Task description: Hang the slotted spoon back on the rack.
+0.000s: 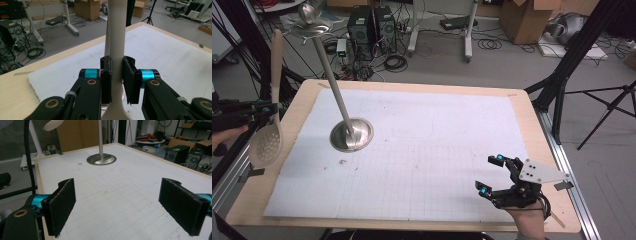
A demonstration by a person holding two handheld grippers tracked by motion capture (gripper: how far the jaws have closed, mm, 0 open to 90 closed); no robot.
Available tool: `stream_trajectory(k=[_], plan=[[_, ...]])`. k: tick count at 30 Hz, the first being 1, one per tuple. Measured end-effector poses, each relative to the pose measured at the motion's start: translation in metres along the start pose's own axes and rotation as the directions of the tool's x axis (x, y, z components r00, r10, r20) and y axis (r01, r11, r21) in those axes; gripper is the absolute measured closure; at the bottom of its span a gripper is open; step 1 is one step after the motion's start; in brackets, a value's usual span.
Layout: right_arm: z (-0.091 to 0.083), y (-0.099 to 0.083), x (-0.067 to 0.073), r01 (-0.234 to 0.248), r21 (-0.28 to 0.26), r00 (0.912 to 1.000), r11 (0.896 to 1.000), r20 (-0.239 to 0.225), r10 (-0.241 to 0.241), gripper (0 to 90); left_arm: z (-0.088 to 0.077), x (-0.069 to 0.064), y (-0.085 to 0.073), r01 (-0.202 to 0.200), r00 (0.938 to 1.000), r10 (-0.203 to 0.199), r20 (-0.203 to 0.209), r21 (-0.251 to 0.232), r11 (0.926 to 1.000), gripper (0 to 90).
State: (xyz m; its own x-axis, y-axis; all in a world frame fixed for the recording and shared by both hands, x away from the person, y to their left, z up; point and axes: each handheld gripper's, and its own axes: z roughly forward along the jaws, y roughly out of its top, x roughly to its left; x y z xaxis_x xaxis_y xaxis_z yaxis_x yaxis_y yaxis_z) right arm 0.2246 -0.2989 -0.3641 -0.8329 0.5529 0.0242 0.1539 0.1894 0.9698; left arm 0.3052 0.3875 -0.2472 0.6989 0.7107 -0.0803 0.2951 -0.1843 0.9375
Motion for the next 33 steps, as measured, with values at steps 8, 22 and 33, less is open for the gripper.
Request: stream_trajectory(k=[8,22,33], plan=[[0.000,0.000,0.000,0.000,0.002,1.0000,1.000,0.000,0.000,13.2,0.004,-0.002,0.000,-0.003,0.9999,0.003,0.013,0.004,1.0000,77.7],[0.000,0.000,0.000,0.000,0.001,1.0000,1.000,0.000,0.000,13.2,0.017,-0.006,0.000,0.006,1.0000,-0.006,0.003,0.013,0.9999,77.7],[-0.001,0.001,0.001,0.006,-0.004,1.0000,1.000,0.001,-0.006,13.2,0.031,-0.009,0.000,0.012,0.9999,-0.012,-0.008,0.015,0.9998,77.7]])
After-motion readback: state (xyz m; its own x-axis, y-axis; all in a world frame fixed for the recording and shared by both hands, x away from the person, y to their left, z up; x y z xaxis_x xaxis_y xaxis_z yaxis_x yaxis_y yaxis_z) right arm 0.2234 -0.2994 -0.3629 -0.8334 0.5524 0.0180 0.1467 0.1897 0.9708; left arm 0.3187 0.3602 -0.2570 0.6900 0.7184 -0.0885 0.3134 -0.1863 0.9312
